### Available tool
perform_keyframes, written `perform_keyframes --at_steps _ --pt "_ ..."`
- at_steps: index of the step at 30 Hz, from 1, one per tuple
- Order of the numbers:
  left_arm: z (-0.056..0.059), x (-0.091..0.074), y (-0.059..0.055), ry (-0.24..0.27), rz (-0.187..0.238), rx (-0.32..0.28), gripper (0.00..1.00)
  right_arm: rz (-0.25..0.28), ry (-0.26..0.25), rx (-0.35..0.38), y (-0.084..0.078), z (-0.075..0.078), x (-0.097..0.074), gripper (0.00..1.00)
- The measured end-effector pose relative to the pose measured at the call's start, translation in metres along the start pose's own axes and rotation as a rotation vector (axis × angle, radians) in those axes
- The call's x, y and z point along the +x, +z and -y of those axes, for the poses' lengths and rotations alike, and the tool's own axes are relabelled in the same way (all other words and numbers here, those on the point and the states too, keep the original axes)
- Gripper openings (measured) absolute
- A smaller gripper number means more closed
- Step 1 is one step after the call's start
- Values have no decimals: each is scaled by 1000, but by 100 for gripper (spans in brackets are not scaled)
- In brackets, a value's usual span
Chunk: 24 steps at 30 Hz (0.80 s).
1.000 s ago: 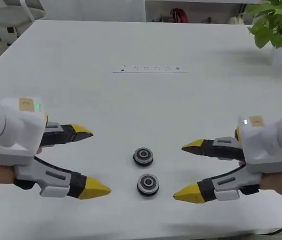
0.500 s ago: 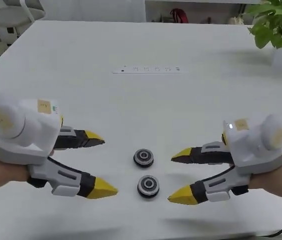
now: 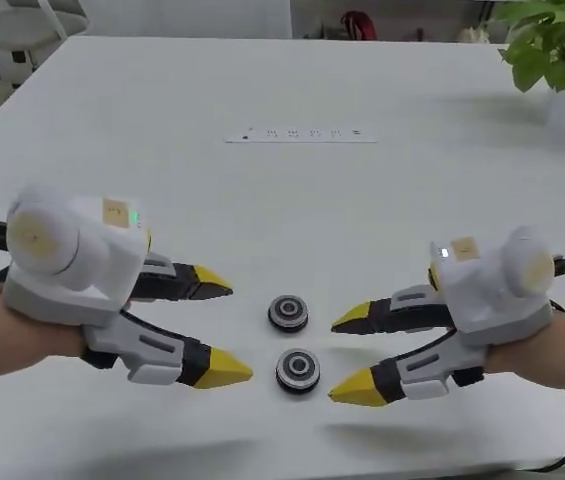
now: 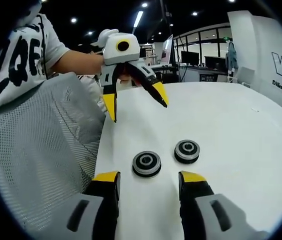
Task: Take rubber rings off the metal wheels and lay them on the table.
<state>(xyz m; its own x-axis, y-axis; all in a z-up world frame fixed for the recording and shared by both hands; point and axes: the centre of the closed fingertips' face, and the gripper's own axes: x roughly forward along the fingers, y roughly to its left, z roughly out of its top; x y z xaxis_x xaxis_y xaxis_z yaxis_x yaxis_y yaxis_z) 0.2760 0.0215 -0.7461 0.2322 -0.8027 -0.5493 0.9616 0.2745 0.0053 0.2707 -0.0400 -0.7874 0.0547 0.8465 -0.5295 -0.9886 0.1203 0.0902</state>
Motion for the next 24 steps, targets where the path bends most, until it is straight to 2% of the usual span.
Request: perform_keyframes --at_steps 8,18,24 --pt "4 12 2 -29 1 8 52 -12 21 -9 -2 -2 5 38" --pt "9 26 -3 -70 -17 -4 50 -7 35 -5 -1 -3 10 32" --pt "14 33 -4 -92 -25 -21 45 -3 33 -8 -1 -3 14 30"
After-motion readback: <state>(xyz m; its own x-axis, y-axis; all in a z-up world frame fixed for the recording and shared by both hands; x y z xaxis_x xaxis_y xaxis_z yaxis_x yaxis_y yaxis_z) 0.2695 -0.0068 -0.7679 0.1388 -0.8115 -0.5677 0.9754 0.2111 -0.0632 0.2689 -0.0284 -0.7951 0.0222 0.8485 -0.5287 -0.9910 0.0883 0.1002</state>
